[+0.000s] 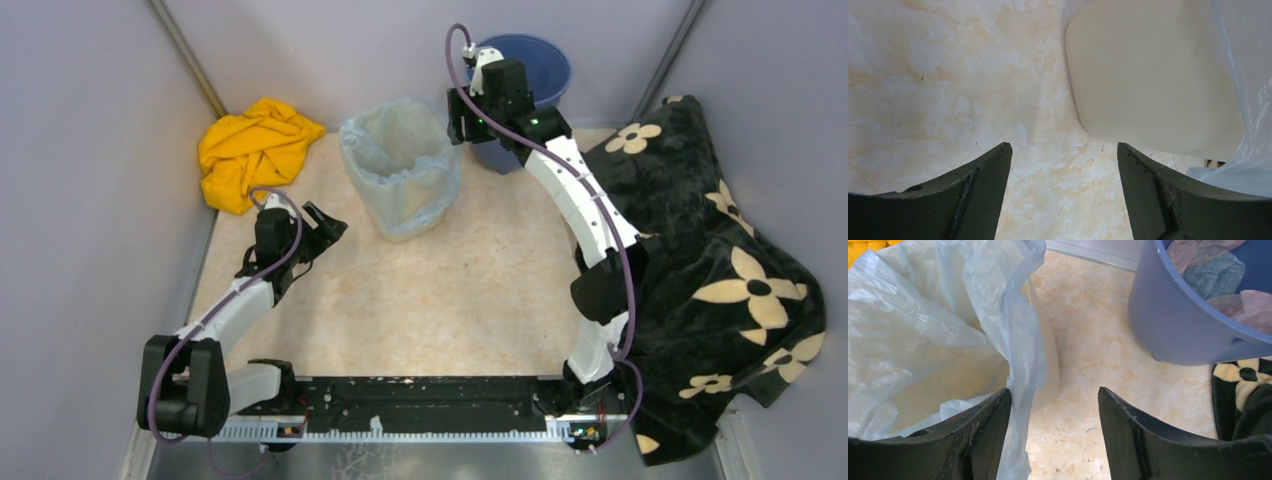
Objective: Put the trash bags into the trash bin
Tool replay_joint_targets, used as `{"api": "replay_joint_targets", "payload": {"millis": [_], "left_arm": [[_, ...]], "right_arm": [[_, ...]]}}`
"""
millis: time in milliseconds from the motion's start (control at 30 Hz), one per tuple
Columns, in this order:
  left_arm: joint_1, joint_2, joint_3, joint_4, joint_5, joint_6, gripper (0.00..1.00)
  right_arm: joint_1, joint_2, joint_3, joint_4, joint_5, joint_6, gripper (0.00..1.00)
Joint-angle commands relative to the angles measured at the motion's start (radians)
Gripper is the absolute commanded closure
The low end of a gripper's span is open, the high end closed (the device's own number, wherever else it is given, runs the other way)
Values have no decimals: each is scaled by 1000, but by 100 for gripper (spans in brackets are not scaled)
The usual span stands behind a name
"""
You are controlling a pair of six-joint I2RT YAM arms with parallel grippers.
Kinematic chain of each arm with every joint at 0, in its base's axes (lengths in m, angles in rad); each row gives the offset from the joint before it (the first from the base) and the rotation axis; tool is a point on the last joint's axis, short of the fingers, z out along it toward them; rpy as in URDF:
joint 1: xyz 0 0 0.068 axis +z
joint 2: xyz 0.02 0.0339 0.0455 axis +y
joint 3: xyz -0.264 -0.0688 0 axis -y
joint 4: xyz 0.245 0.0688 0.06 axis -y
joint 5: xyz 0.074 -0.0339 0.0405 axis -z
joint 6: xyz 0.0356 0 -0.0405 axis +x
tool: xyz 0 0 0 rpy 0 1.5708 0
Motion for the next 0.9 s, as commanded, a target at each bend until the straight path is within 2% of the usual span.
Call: {"api": "replay_joint_targets", "payload": {"millis": [0,233,300,400,533,600,867], "left_arm": [[4,-18,21,0,14,1,17],[4,-21,20,-2,18,0,17],[4,-20,20,-2,20,1,17],[4,-21,20,-2,19,1,17],[4,-20,21,1,24,-1,17],[4,-17,21,2,28,-3,17],[4,-12,19,7,29,-4,17]], "right_arm": [[5,-46,-34,99,-22,37,36],[-5,-28,-63,126,-68,32,39],[-7,-30,-82,143,-75,35,48],[-14,-48,-128,171,-79,47,69],[-22,-60,-179,191,-93,49,83],[-26,-66,-211,201,-94,51,96],[-48,-138,-396,294,-104,84,99]]}}
